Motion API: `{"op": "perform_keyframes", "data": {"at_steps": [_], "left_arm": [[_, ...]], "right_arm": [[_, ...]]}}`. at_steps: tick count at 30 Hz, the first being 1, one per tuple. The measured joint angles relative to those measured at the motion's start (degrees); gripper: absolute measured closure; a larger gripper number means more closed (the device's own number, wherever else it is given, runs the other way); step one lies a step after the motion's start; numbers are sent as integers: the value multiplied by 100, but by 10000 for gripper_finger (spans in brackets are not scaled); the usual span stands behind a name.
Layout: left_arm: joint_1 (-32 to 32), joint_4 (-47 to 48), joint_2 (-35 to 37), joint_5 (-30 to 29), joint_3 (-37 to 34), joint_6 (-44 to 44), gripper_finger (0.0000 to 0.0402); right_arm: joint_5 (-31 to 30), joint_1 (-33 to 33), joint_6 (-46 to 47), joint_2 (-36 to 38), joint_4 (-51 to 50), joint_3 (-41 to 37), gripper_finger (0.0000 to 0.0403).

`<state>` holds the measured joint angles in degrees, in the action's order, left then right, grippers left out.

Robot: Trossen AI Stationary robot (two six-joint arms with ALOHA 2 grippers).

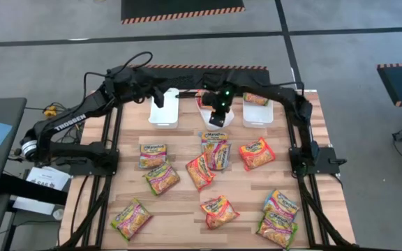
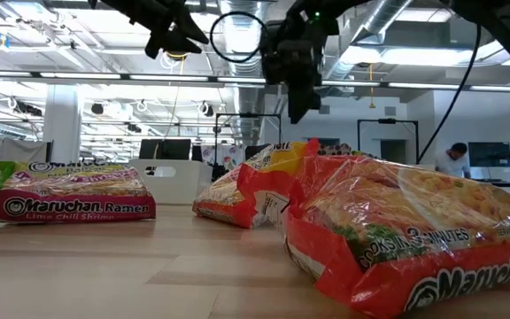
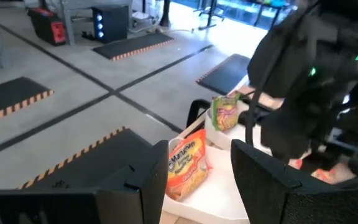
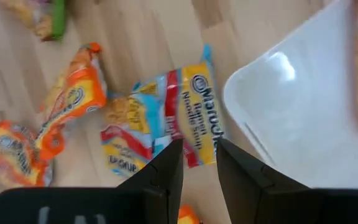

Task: Sort Maruchan noodles
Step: Adjust the middle white bin

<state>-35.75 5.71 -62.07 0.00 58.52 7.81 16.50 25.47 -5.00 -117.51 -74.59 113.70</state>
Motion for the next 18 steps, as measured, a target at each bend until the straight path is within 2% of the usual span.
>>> {"op": "perform_keyframes", "data": {"at_steps": [7,18], "left_arm": [[-15,2,256,422,0,-114,239],[-20,145,527,399,0,-203,239]], "right_arm": [[-498,-191,644,-216,-110,-535,282],[-661,-146,972,-214,626,-1289,282]]}}
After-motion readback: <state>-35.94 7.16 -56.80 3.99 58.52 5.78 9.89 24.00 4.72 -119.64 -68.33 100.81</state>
